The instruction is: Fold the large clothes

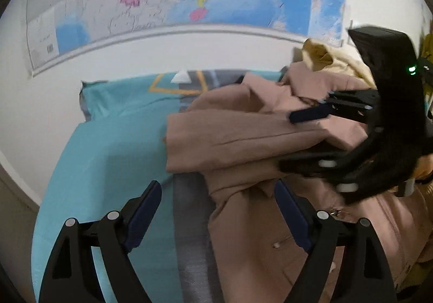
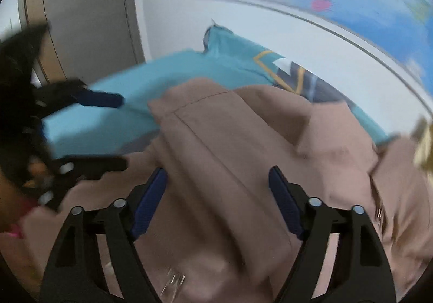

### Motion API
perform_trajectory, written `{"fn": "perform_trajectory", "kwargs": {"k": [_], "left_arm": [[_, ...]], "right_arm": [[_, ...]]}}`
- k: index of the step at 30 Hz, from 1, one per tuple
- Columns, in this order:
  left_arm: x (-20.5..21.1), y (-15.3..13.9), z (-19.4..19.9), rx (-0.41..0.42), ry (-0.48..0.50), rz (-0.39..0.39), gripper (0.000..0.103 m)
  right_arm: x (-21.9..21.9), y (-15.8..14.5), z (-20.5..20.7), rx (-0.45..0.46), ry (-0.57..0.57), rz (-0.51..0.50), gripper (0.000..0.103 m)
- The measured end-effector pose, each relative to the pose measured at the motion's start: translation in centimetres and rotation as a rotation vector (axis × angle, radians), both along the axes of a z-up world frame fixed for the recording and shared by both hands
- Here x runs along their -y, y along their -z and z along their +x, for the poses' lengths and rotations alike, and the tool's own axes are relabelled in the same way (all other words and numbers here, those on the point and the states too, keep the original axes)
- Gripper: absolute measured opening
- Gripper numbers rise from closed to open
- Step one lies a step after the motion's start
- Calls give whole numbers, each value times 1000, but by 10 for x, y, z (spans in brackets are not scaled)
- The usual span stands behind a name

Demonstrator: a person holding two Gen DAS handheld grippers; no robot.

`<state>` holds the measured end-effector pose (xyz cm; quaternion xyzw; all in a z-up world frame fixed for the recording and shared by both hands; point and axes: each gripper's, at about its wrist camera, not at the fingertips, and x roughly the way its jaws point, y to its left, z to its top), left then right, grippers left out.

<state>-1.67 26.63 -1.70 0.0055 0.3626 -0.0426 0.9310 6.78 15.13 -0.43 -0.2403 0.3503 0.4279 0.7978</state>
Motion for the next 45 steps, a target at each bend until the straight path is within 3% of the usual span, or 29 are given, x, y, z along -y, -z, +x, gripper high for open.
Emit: {"fn": "perform_trajectory", "kwargs": {"k": [1, 3, 4, 5, 7, 10, 12, 14, 16, 17, 19, 22, 24, 26, 29, 30, 31, 33, 35, 37, 40, 41, 42, 43, 45], "left_arm": [[2, 4, 4, -13, 7, 9, 82], [6, 11, 10, -38, 16, 35, 82], [8, 14, 11, -50, 20, 46, 82], [11, 19, 16, -68, 17, 59, 80], [12, 29, 28, -121, 5, 57, 60], [3, 40, 37, -176, -36, 42, 55], [-6, 43, 36, -178, -42, -1, 54], [-8, 42, 33, -167, -49, -1, 55], [-7, 40, 31, -163, -58, 11, 55], [-5, 39, 30, -161, -66, 39, 56], [2, 36, 28, -154, -76, 100, 58], [10, 27, 22, -130, -74, 180, 58], [18, 14, 11, -78, -19, 189, 63], [25, 5, 8, -38, 30, 195, 70], [42, 2, 13, -7, 87, 228, 72], [46, 4, 19, -12, 98, 235, 72], [48, 8, 27, -29, 104, 236, 72], [51, 19, 37, -64, 83, 259, 69], [43, 32, 48, -115, 27, 284, 58], [29, 38, 49, -148, -10, 245, 55], [3, 40, 42, -171, -36, 151, 57], [-1, 39, 38, -168, -37, 146, 59], [-2, 37, 36, -163, -37, 151, 61], [-3, 32, 32, -152, -30, 147, 61], [-3, 20, 22, -108, 7, 110, 64]], "right_arm": [[-7, 4, 8, -10, 17, -10, 58], [-4, 2, 23, -89, 54, 42, 10], [5, -4, 30, -120, 81, 98, 5], [24, -15, 36, -151, 112, 181, 5], [58, -33, 42, -188, 159, 300, 5], [138, -55, 42, -230, 273, 493, 5], [189, -52, 40, -252, 358, 557, 5], [226, -33, 42, -316, 432, 569, 6], [255, -3, 38, -381, 501, 511, 13], [264, 12, 36, -412, 535, 469, 21], [275, 27, 29, -453, 545, 447, 26], [287, 21, 18, -422, 550, 466, 39], [291, 10, 12, -381, 546, 483, 61], [285, 3, 14, -350, 547, 481, 73], [277, 6, 26, -333, 585, 434, 72], [277, 9, 30, -348, 589, 449, 66], [278, 11, 32, -364, 589, 467, 59], [285, 12, 33, -397, 579, 524, 24], [293, 11, 31, -402, 591, 580, 14], [312, 16, 28, -452, 603, 630, 13], [325, 31, 24, -487, 669, 498, 22], [328, 30, 19, -473, 668, 475, 24], [334, 21, 12, -427, 678, 460, 36], [337, 11, 6, -370, 691, 453, 40], [340, -10, -5, -285, 674, 479, 44]]}}
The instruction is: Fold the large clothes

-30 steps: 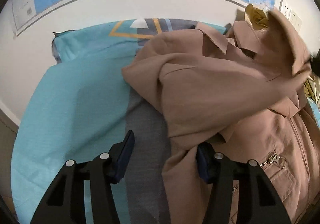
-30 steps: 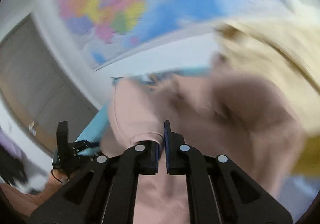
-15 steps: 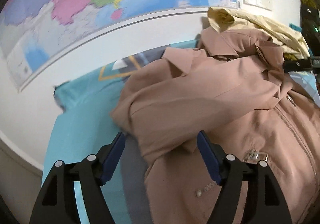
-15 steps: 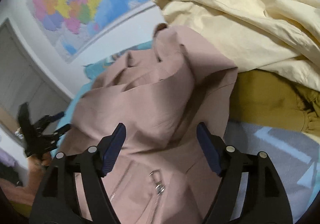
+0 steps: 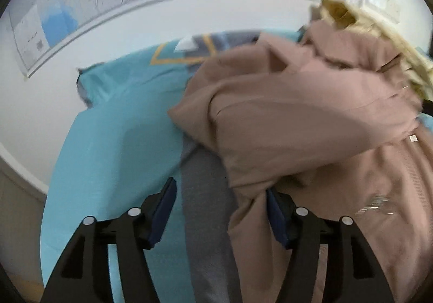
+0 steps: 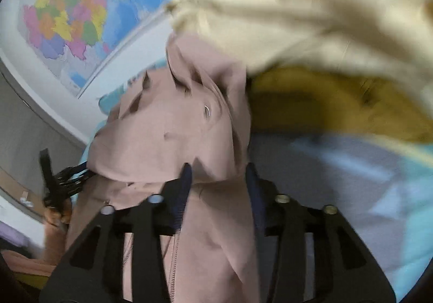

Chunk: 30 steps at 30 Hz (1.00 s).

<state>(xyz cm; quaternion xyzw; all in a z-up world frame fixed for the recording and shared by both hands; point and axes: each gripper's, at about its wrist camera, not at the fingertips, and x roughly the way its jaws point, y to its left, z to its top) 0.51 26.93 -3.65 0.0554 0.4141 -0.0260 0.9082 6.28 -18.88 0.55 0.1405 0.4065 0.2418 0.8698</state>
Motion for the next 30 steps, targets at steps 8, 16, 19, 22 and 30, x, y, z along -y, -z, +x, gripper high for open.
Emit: {"fn": "perform_trajectory", "kwargs": {"k": [8, 16, 19, 22, 30], "left_arm": [[31, -16, 19, 67, 66, 18, 74], [19, 12, 28, -13, -27, 16, 78], [6, 4, 9, 5, -28, -38, 79], [-4, 2, -9, -9, -27, -89, 83], [-16, 11, -54, -30, -3, -272, 83]], "right_arm": [[-71, 5, 27, 75, -148, -141, 52], [-91, 34, 56, 12, -180, -179, 47], [-72, 11, 36, 54, -182, -130, 56], [-51, 1, 16, 53, -169, -105, 64], [12, 24, -40, -89, -94, -41, 75]]}}
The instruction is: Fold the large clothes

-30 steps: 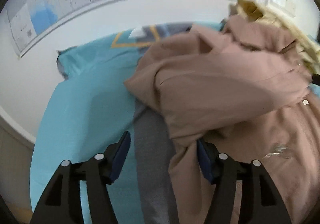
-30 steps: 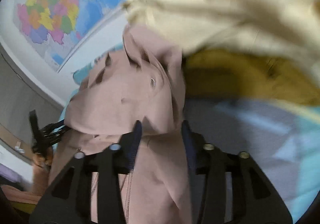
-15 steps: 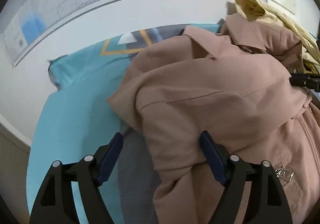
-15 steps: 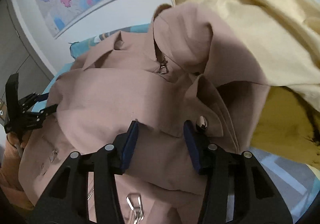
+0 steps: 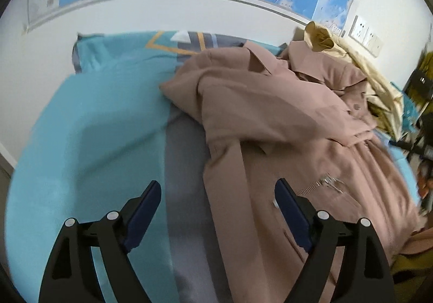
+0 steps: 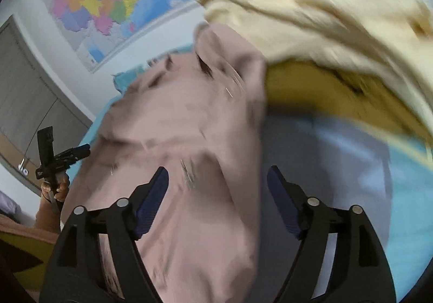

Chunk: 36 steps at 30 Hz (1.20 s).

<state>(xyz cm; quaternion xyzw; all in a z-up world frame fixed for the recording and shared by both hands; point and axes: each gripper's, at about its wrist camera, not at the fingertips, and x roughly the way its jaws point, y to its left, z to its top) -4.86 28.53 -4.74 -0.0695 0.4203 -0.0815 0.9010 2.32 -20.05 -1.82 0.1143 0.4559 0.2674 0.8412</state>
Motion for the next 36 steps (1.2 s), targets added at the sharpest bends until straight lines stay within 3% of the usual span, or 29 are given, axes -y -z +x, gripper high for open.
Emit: {"fn": "perform_trajectory", "kwargs": {"k": [7, 20, 24, 28, 33, 36], "left_arm": [[0, 4, -36, -17, 31, -96, 83], [25, 18, -90, -71, 141, -195, 94], [42, 20, -97, -106, 213, -254, 96], [64, 21, -107, -108, 272, -189, 96], [69, 26, -95, -119, 288, -333, 96], [80, 24, -85, -130, 280, -307, 91]], "right_arm": [[22, 23, -41, -115, -8, 81, 80], [16, 29, -91, -117, -114, 168, 87], [10, 30, -93, -135, -150, 195, 87], [3, 30, -98, -141, -186, 203, 87], [-16, 30, -95, -116, -235, 228, 87], [-26, 31, -91, -109, -258, 264, 87]]}}
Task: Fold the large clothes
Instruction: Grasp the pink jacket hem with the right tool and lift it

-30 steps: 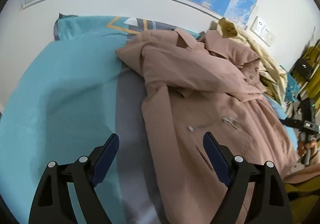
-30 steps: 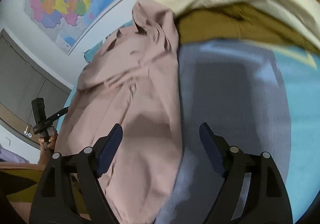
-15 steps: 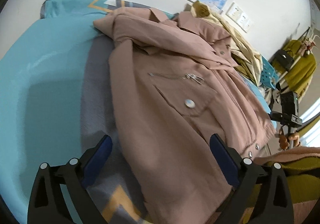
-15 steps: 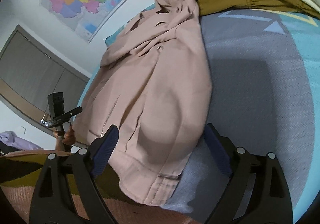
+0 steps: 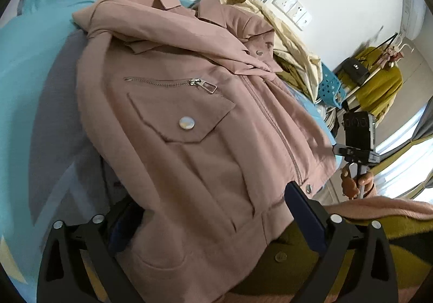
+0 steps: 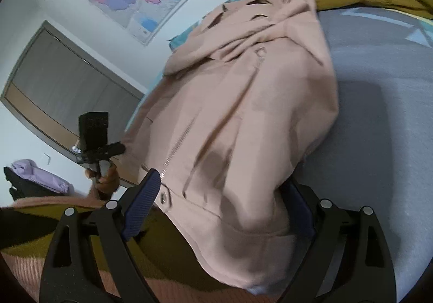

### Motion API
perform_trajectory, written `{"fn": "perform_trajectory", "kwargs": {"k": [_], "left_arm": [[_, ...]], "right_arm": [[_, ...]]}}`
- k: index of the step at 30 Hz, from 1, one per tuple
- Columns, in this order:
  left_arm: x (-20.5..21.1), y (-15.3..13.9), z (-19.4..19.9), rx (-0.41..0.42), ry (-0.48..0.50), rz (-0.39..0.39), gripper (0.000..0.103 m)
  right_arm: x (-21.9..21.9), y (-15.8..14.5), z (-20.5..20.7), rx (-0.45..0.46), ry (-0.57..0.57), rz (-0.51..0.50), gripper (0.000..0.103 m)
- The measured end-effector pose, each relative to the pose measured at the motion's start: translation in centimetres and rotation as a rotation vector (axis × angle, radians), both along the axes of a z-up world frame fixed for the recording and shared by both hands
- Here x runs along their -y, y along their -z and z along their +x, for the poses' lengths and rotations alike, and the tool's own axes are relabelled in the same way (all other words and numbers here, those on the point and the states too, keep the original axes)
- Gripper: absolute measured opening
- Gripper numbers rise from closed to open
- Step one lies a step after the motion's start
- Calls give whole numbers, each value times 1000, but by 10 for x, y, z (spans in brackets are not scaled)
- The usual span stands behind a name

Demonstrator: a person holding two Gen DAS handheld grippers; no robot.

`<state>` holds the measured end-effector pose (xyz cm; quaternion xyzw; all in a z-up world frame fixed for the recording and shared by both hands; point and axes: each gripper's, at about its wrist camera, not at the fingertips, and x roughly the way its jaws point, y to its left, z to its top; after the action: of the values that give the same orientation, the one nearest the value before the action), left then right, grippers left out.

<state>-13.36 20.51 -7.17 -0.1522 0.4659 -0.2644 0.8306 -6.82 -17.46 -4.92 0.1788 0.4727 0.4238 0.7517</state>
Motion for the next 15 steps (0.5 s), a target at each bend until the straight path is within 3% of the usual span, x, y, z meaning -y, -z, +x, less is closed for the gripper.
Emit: {"fn": "perform_trajectory", "kwargs": {"k": [4, 8, 11, 15], "left_arm": [[-6, -2, -2, -12, -41, 70, 65], [-27, 2, -7, -46, -66, -9, 68], [-26, 1, -8, -47, -60, -33, 81], [-12, -1, -9, -25, -65, 40, 79]], "right_arm": [[5, 0, -7, -12, -10, 16, 86], [10, 1, -11, -14, -2, 0, 84], [5, 1, -13, -1, -1, -12, 86], [-7, 2, -14, 39, -6, -36, 85]]}}
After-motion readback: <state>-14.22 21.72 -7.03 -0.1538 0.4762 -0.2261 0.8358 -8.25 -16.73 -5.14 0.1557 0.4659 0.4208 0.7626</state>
